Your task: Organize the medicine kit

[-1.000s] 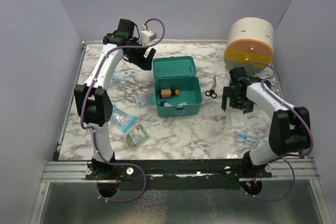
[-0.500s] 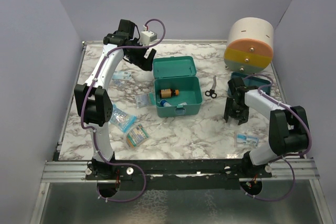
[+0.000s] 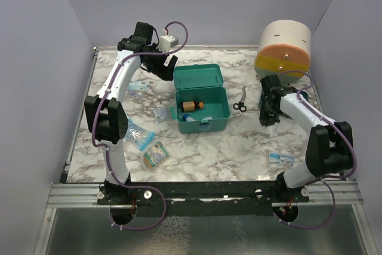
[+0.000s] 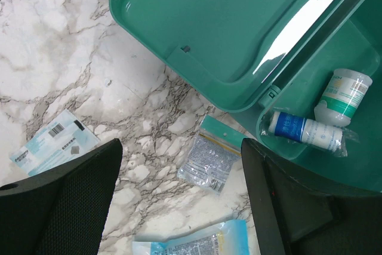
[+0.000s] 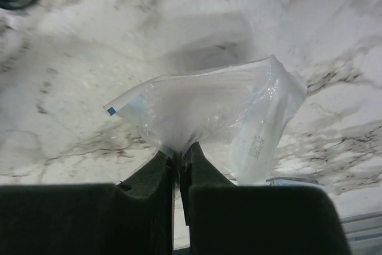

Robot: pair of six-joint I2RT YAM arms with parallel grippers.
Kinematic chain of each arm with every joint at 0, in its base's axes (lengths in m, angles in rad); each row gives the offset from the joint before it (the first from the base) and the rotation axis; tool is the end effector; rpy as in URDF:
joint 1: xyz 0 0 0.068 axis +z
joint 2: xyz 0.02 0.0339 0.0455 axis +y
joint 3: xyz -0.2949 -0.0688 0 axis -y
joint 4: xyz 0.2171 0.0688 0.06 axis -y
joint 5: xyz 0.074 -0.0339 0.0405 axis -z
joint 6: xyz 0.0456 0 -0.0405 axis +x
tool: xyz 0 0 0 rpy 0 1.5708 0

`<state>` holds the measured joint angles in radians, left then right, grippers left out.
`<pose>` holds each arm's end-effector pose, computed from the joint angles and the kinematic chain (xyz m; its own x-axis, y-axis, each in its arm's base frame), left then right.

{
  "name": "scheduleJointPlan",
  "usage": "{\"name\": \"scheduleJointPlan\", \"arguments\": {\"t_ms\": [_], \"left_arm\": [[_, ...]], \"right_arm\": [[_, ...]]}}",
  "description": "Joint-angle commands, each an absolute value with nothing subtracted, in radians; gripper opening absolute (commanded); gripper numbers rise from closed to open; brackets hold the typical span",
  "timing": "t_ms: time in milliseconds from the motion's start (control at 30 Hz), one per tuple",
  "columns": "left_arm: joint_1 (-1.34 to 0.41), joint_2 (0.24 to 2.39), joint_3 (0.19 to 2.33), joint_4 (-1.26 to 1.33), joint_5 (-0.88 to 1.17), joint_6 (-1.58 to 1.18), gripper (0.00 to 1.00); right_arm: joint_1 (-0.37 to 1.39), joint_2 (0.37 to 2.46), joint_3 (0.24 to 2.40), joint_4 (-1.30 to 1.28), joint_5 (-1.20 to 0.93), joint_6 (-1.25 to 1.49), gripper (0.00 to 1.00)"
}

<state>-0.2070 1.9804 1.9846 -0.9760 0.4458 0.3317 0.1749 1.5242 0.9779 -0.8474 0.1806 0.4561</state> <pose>0.4062 -0.1054 0.3498 -0.6263 0.4318 -0.6490 0.6635 0.7324 -0.1531 0.2416 0.0344 0.2296 -0.9319 0.2753 -0.2360 0.3012 0.9501 -0.0811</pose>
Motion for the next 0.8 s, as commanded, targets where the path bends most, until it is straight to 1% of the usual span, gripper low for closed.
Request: {"name": "scheduleJointPlan", "arguments": {"t_ms": [0,133,233,533,667,767], "left_arm": [[-0.204,1.960,1.987,-0.981,0.477,0.339,0.82],[-0.202,1.972,2.004,-0.980,0.472,0.333,0.82],[-0.196,1.987,2.023,-0.980,0.470,0.315,0.82],[-0.173,1.984,2.029,-0.975,0.449,0.290,0.82],[-0.163,1.960,1.989,-0.960,0.442,0.286,0.82],[-0.157,1.938,1.953,-0.948,0.438,0.285,0.82]], "right_arm": [[0.172,1.481,1.150,-0.939,0.179,0.425,0.03],[0.195,1.499,1.346,-1.028,0.183,0.415,0.03],[0.240,1.551,1.503,-1.085,0.196,0.420,0.03],[0.446,1.786,1.933,-1.152,0.213,0.477,0.03],[0.528,1.899,2.072,-1.153,0.207,0.493,0.02],[0.570,1.958,2.134,-1.150,0.199,0.504,0.02]]}}
